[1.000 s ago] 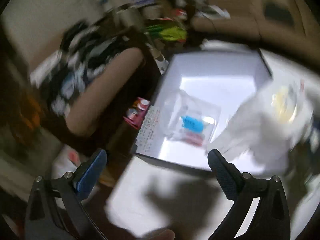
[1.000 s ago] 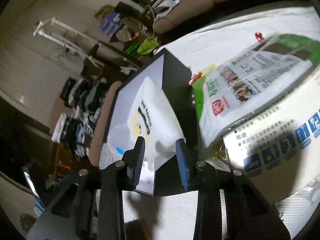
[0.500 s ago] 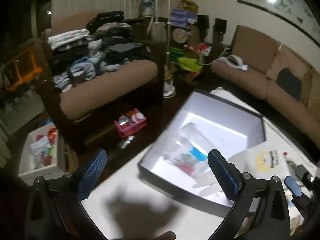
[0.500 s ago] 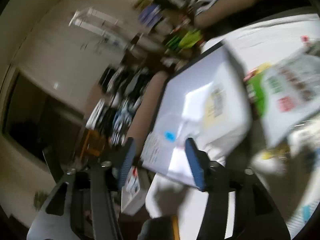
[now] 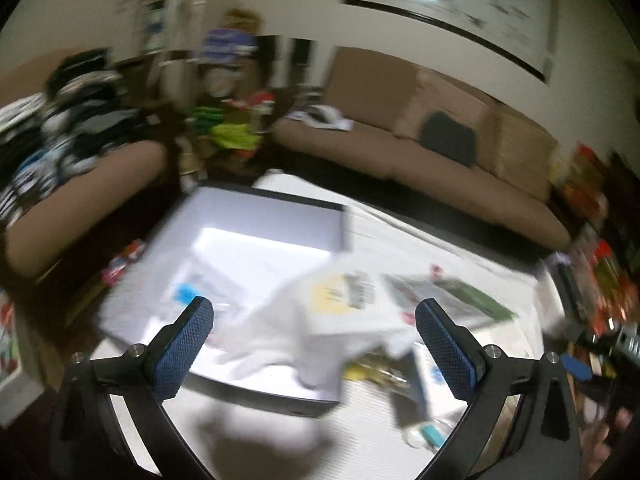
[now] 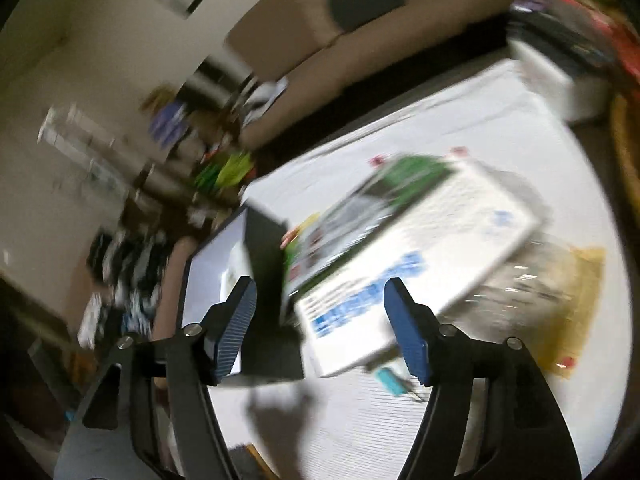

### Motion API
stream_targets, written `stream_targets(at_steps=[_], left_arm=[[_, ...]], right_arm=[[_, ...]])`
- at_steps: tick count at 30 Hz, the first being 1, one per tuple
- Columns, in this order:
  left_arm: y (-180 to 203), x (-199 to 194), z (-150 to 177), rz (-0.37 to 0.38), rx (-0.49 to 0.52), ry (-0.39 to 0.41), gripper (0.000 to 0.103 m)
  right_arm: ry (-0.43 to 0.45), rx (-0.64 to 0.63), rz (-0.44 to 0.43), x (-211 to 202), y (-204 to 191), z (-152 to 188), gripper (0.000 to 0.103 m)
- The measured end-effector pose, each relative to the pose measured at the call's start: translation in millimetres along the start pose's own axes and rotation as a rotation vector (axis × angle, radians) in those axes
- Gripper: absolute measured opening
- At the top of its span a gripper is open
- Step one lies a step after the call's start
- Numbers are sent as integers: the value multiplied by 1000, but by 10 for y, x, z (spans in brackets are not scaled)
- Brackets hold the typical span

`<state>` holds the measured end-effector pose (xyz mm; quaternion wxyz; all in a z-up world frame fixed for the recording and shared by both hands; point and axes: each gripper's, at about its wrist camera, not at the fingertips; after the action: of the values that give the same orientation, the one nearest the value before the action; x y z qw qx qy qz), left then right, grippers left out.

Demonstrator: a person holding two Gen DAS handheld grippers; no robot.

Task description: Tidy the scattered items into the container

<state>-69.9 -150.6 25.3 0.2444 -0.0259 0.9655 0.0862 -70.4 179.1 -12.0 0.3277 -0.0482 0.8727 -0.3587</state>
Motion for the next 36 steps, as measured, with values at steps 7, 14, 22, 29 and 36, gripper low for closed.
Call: stream_targets(at_steps=[7, 14, 22, 29, 36], left_arm=[[847, 172, 240, 123, 160, -57, 103], [1303, 519, 441, 136, 299, -126, 103], [1853, 851, 627, 86, 705, -63, 103], [2122, 1096, 820, 122, 834, -94, 102], [2048, 1394, 858, 182, 747, -179, 49]], right_arm=[[84, 293, 147, -353, 1087, -154, 65], [53, 386, 163, -394, 1616, -282, 72], [28, 416, 114, -256, 1796, -347, 72], [20, 414, 42, -211, 1717, -417, 72], [-38, 403, 21, -71, 1680, -380, 72]])
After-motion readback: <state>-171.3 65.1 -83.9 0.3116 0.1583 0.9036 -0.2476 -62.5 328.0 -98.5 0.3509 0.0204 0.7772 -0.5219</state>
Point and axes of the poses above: each gripper's, at about its wrist camera, not at the fingertips, and x roughly the way its jaws point, y to its right, z to its underside, and after that the axes turned 9 degrees about y, right-handed
